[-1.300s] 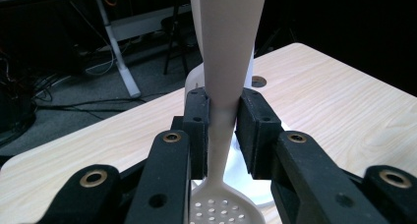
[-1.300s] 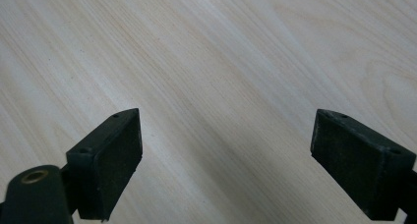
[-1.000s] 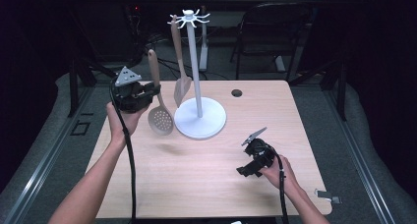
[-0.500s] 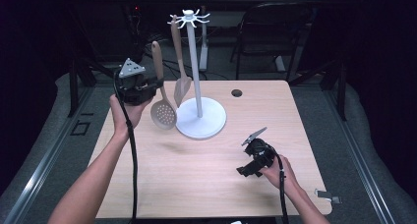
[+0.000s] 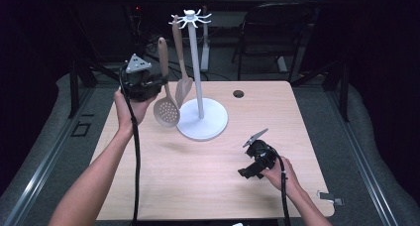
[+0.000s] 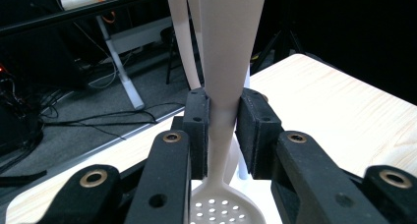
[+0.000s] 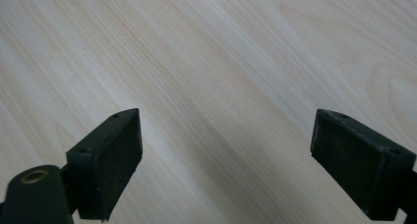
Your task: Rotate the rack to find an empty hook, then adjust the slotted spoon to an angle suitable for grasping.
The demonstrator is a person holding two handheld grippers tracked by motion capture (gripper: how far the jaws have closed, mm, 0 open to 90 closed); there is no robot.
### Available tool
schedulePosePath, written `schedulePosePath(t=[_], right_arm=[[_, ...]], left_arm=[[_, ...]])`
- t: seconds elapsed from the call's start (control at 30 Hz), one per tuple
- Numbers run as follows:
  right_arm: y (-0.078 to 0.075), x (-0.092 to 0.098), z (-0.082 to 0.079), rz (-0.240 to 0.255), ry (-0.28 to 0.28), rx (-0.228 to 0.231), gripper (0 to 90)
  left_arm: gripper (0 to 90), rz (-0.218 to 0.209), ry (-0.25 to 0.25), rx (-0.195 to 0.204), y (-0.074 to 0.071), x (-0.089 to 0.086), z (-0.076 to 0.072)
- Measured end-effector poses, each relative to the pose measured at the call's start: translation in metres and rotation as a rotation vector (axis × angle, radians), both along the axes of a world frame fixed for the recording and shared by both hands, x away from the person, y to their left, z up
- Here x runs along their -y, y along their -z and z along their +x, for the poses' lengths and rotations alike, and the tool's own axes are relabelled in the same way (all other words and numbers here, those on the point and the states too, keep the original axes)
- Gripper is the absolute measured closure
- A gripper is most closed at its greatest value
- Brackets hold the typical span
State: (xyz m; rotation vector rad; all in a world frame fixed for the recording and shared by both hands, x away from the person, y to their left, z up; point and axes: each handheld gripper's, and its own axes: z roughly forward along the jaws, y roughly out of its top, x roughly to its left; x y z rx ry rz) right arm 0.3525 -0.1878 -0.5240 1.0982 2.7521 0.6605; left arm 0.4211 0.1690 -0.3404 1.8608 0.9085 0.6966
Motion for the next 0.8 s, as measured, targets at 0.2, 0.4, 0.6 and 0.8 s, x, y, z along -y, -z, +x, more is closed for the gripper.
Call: schedulePosePath(t=[0.2, 0.4, 0.6, 0.8], right_arm=[[0.0, -0.001, 0.0, -0.001, -0.001, -0.001, 12.0], [0.0, -0.001, 0.0, 0.001, -0.004, -0.003, 12.0], [-0.001, 0.0, 0.0, -0.003, -0.005, 0.0, 12.1], [-0.001, 0.0, 0.001, -0.01, -0.009, -0.001, 12.1]], left_arm=[[75.3, 0.008, 0.003, -0.004, -0.001, 0.003, 0.001], [75.3, 0.01, 0.008, 0.005, -0.005, 0.006, 0.0], [75.2, 0.002, 0.009, 0.016, -0.01, 0.008, -0.001], [75.3, 0.005, 0.011, 0.021, -0.015, 0.007, -0.001]])
